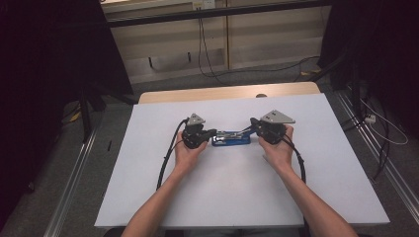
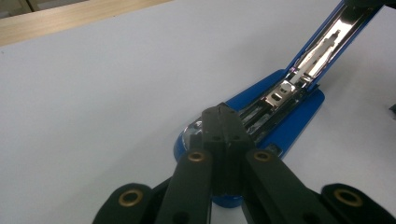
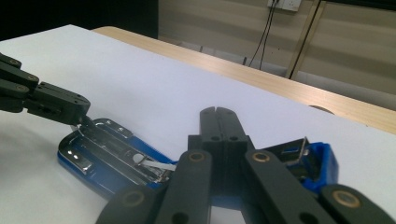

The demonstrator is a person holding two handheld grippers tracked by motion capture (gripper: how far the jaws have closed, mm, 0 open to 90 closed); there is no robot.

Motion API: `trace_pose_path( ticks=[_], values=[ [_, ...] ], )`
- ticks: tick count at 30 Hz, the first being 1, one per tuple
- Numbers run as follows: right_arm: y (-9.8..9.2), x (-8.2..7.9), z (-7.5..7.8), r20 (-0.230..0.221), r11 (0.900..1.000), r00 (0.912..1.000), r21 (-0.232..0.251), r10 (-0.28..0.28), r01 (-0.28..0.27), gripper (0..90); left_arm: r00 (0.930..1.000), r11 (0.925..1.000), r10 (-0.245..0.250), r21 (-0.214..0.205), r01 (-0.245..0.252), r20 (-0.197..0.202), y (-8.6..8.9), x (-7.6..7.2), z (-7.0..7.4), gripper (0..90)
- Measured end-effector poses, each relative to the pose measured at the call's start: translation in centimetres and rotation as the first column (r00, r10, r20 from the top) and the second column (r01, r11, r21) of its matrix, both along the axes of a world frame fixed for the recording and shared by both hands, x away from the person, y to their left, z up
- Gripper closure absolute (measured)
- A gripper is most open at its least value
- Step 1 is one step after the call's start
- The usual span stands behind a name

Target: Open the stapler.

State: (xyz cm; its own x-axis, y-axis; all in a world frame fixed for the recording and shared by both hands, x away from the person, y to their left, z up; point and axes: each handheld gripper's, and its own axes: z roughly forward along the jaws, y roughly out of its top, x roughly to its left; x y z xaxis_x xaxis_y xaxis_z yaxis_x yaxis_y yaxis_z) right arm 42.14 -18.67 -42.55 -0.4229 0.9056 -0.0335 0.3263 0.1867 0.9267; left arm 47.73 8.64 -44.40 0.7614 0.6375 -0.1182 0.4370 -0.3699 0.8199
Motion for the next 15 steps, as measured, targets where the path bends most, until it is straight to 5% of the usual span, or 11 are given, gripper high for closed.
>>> trace_pose_path(
  ticks=[15],
  values=[
    [-1.5, -0.5, -0.3, -0.019, 0.9999, 0.9997, 0.007, -0.015, 0.015, 90.0, 1.0, 1.0, -0.002, 0.0, 0.002, 0.0, 0.0, 0.0, 0.0, 90.0]
  ],
)
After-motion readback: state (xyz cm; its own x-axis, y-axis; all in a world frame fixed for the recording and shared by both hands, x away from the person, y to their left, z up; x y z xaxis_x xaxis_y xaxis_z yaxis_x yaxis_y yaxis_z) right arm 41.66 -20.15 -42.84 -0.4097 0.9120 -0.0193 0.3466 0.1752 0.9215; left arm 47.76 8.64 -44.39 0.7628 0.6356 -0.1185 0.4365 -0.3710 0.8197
